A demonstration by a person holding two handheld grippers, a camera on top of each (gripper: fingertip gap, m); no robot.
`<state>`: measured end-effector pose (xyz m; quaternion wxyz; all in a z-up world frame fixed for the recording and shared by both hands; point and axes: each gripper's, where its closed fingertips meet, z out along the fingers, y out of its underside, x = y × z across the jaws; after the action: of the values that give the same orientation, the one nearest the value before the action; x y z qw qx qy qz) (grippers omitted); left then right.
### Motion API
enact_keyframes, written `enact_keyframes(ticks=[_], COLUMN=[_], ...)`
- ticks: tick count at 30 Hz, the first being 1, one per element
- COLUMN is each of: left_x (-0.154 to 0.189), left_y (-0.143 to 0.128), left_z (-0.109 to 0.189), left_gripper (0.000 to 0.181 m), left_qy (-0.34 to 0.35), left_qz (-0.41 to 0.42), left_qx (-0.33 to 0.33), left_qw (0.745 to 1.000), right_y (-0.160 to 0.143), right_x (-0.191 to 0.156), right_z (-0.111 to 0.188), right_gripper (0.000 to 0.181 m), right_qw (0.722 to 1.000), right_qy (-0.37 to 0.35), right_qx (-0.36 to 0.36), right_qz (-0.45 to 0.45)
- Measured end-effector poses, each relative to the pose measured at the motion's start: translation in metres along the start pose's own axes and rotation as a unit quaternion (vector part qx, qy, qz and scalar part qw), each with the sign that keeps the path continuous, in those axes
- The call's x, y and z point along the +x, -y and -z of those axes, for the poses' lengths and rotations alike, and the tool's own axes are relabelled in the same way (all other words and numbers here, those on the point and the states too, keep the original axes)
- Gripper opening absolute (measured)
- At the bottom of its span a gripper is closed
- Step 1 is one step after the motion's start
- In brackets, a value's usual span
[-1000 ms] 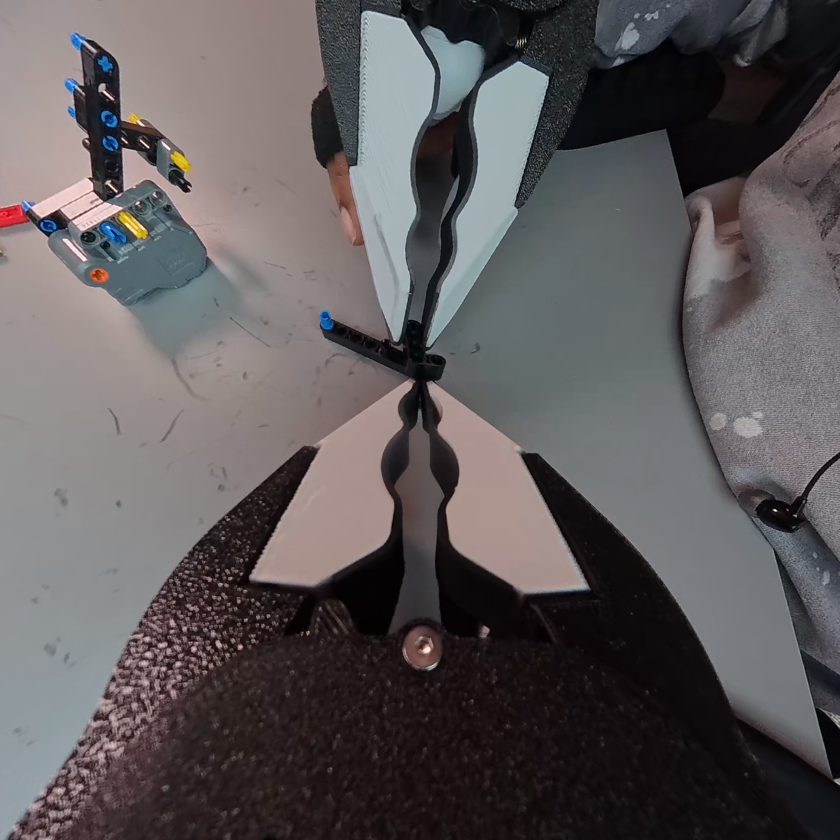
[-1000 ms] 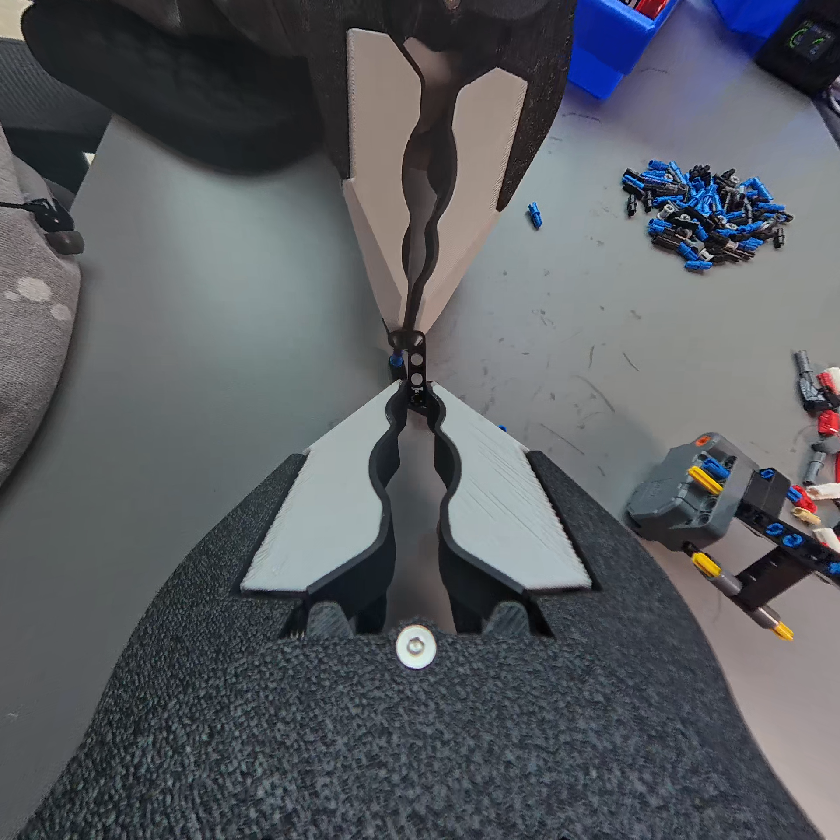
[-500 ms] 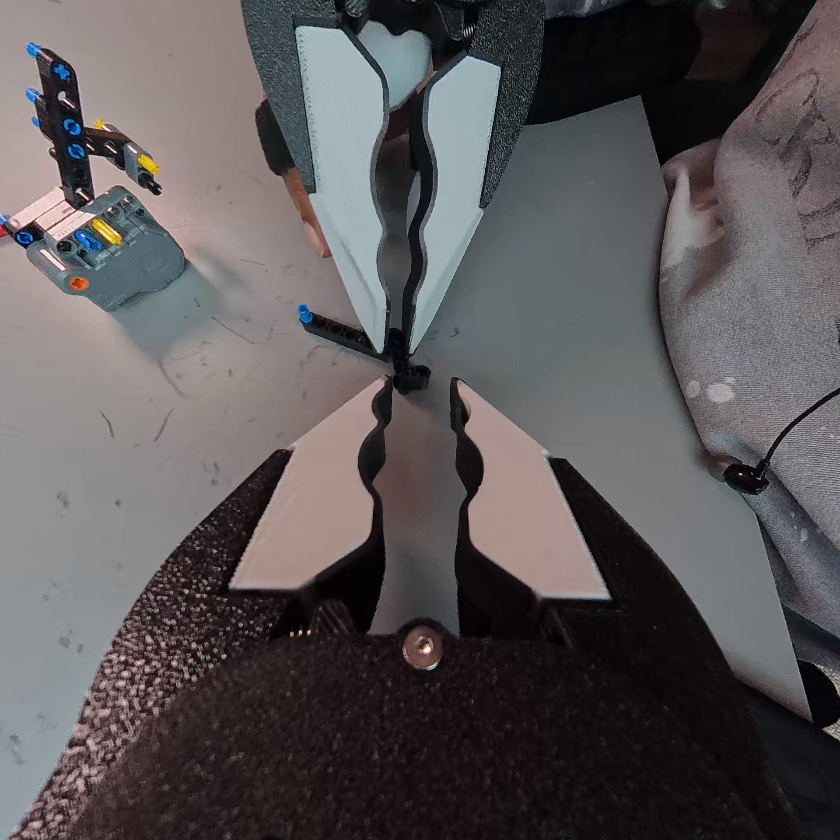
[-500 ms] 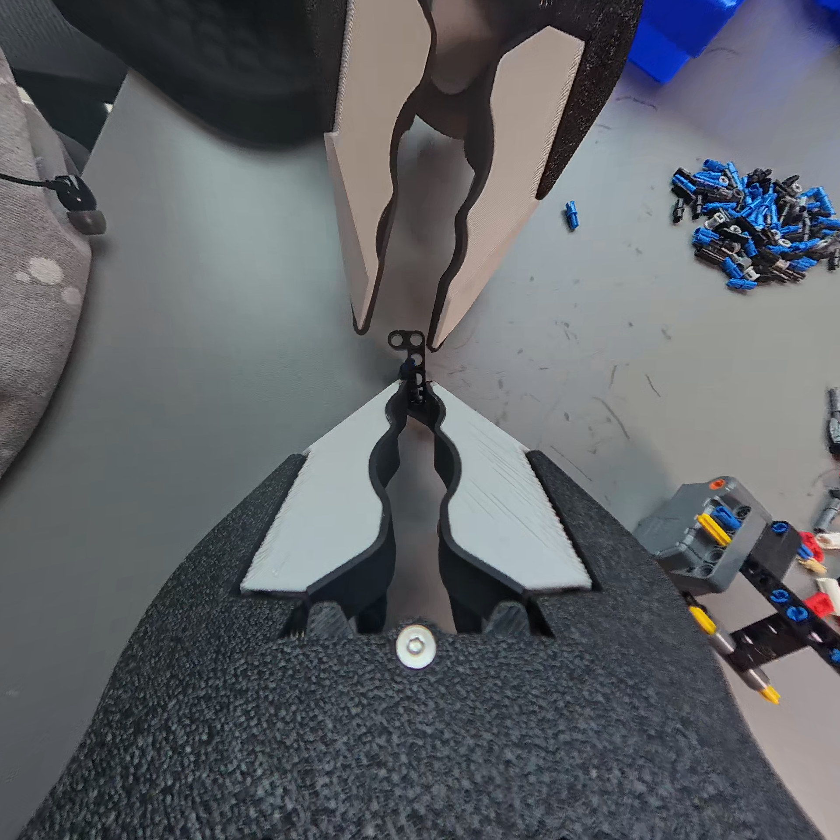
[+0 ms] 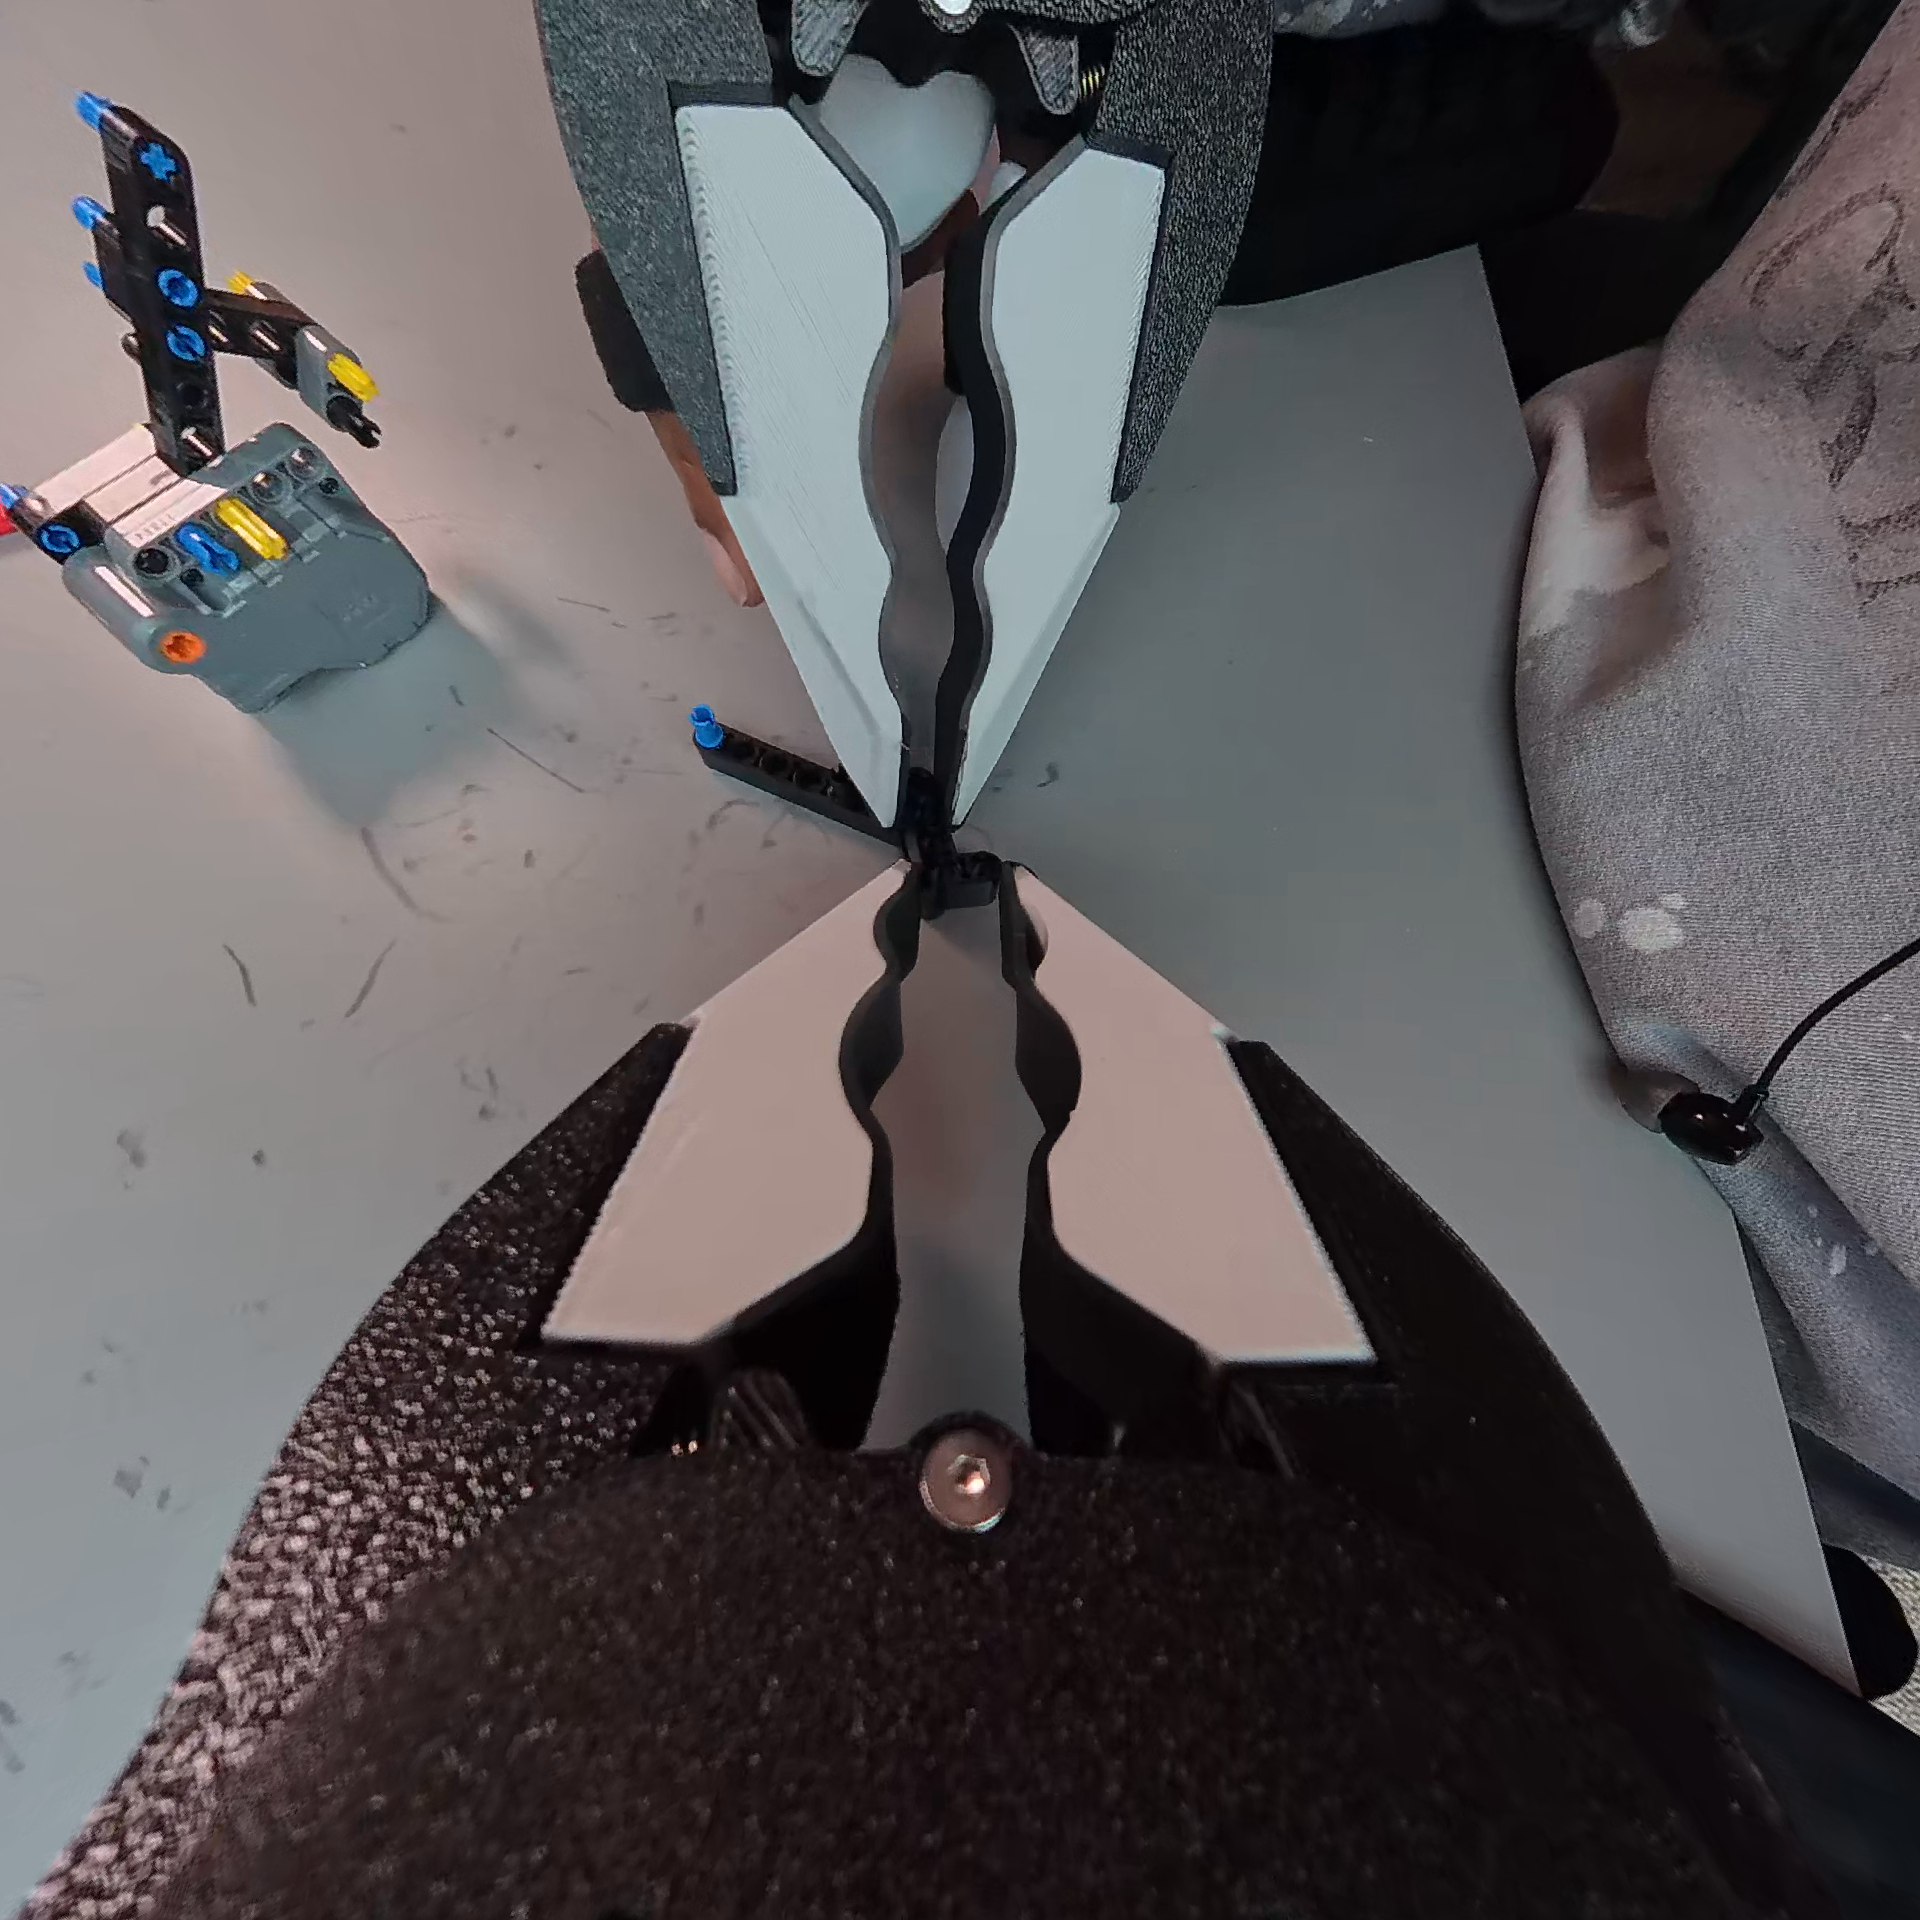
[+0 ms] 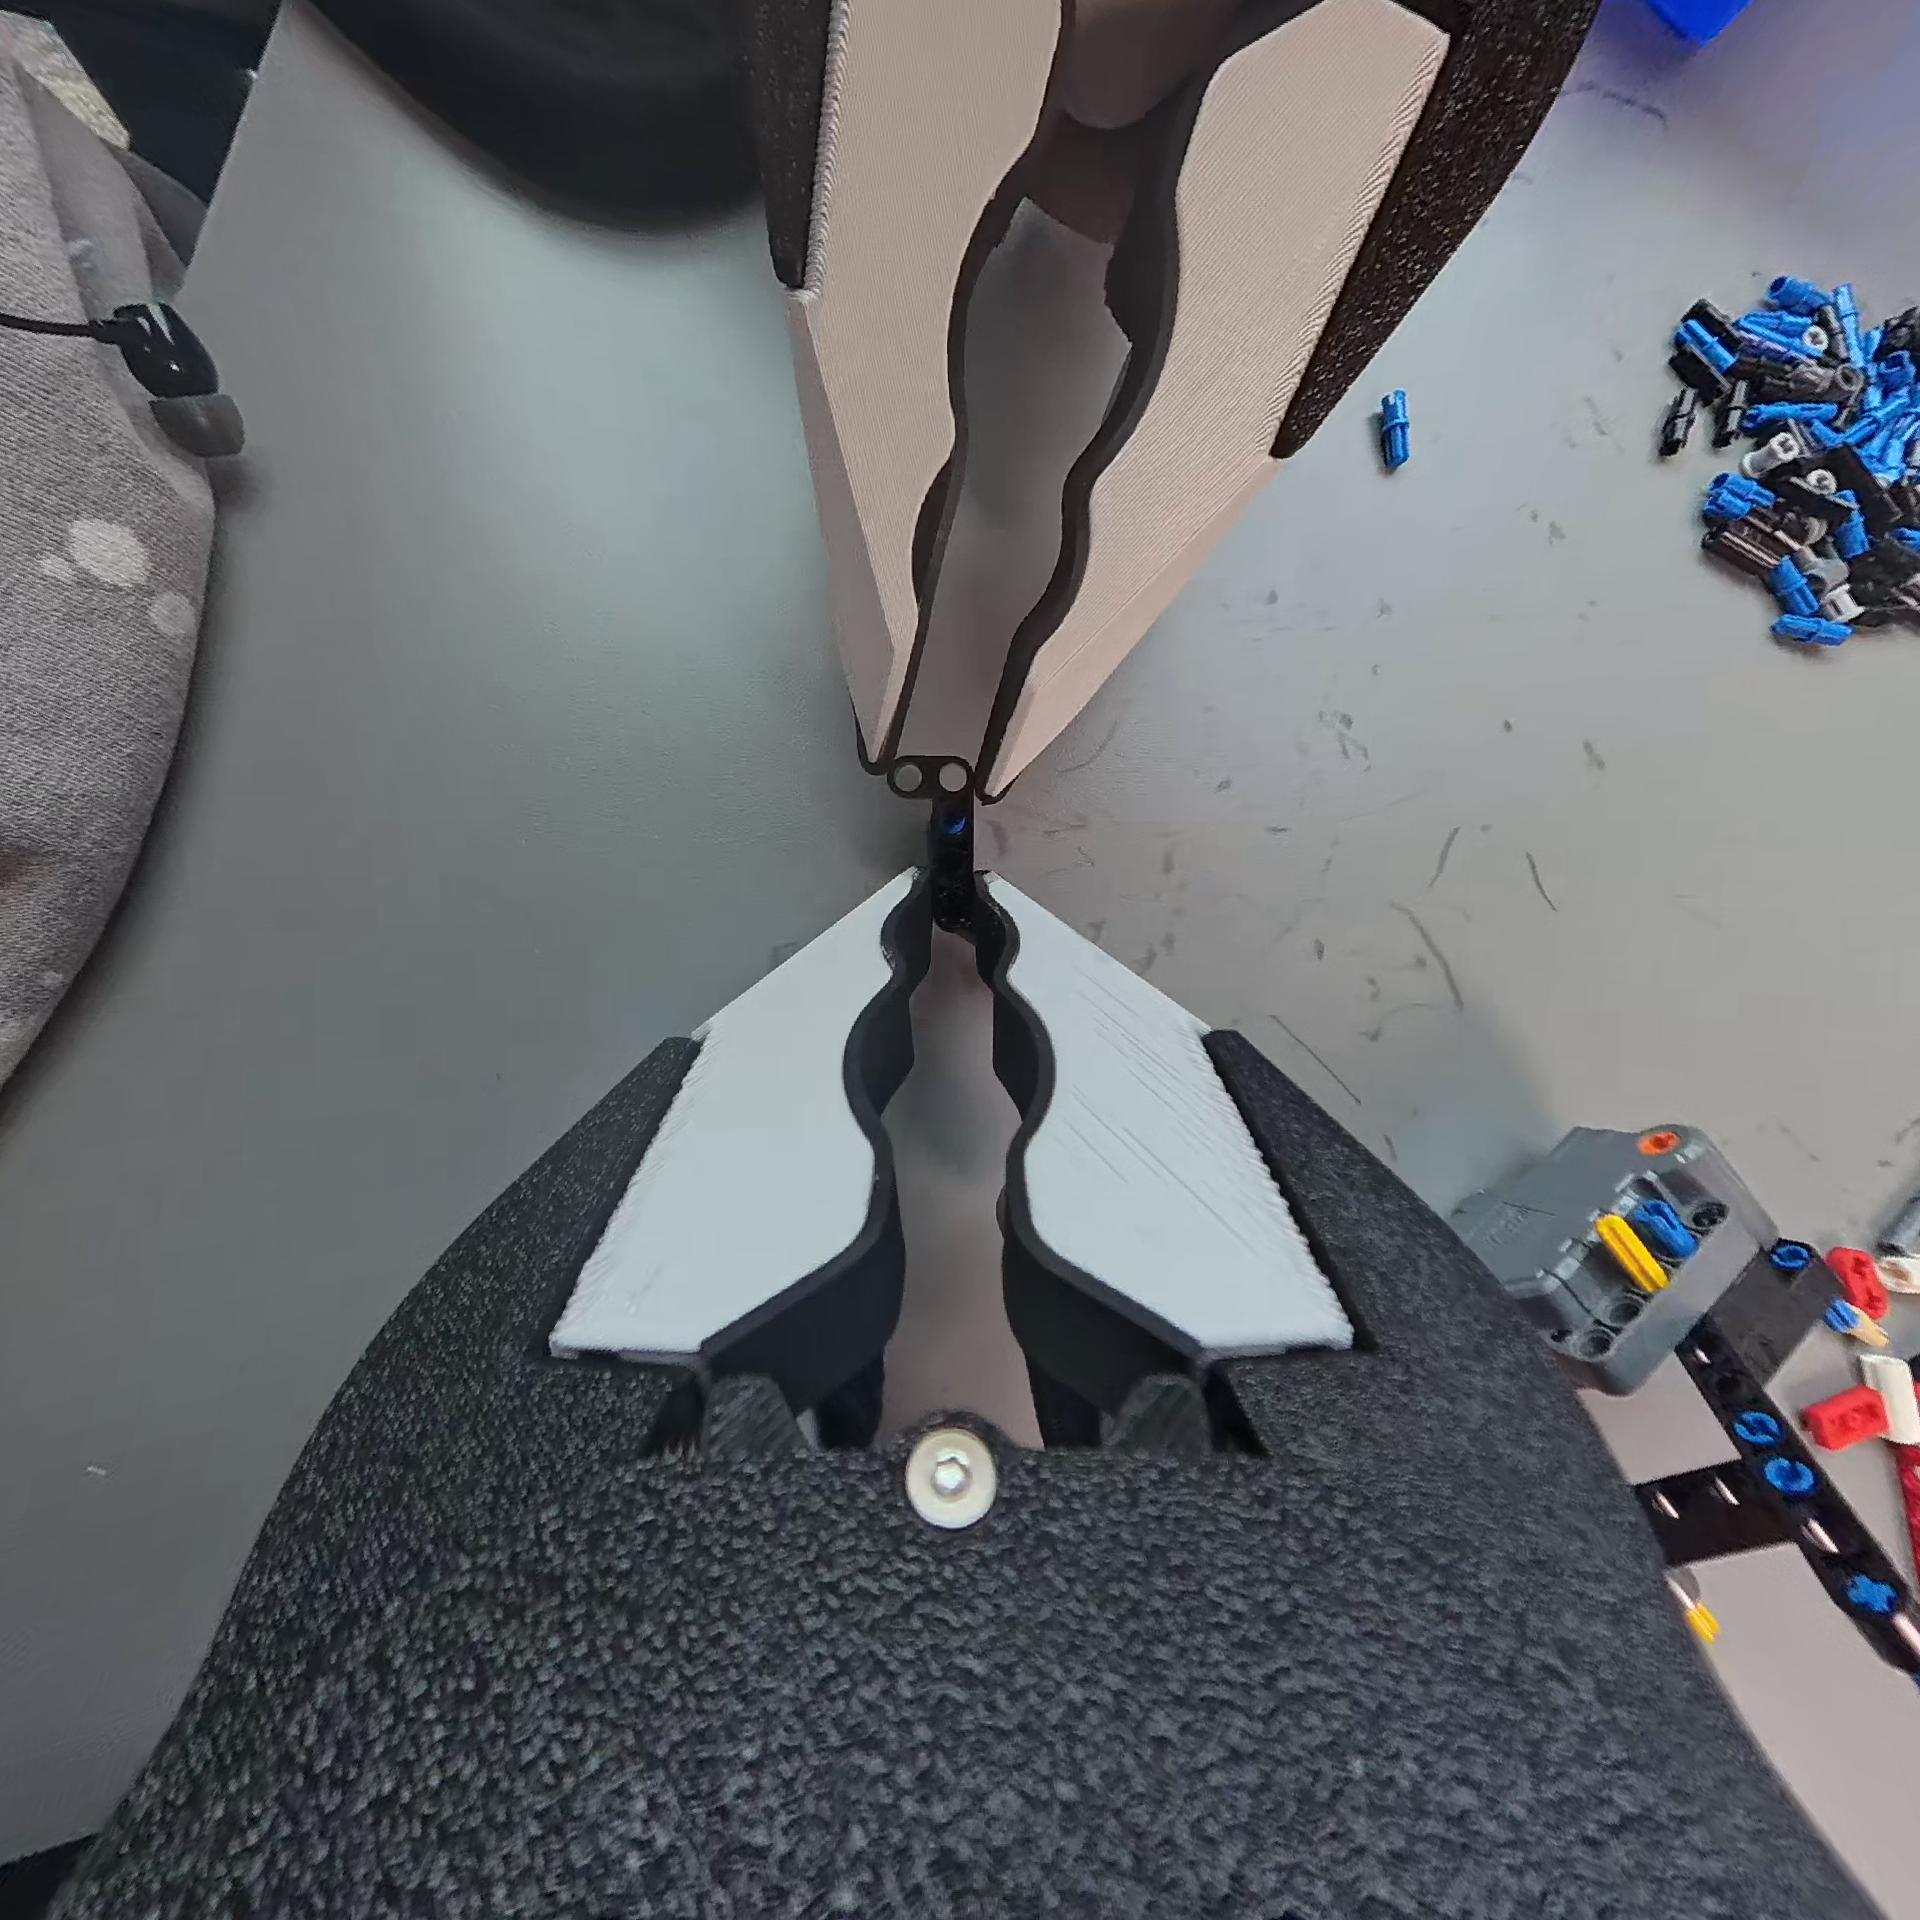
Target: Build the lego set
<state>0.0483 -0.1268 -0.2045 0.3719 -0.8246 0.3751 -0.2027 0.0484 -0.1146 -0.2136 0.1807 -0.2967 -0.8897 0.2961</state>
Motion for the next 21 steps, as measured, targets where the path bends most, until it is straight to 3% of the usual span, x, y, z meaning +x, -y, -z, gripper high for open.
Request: enact_keyframes(ticks=[21], left_x=[-0.0018], left_y=[-0.0012], left_z=[-0.0016], left_gripper=[0.014], left_qy=[-0.008], left_qz=[0.016], left_qx=[0.004], left_qw=[1.000], right_y=[0.0079], right_x=[0.0026], right_z=[0.0077], right_gripper=[0.008], right_qw=[0.998], right_qy=[0.002], right_qx=[0.060], right_qz=[-0.027])
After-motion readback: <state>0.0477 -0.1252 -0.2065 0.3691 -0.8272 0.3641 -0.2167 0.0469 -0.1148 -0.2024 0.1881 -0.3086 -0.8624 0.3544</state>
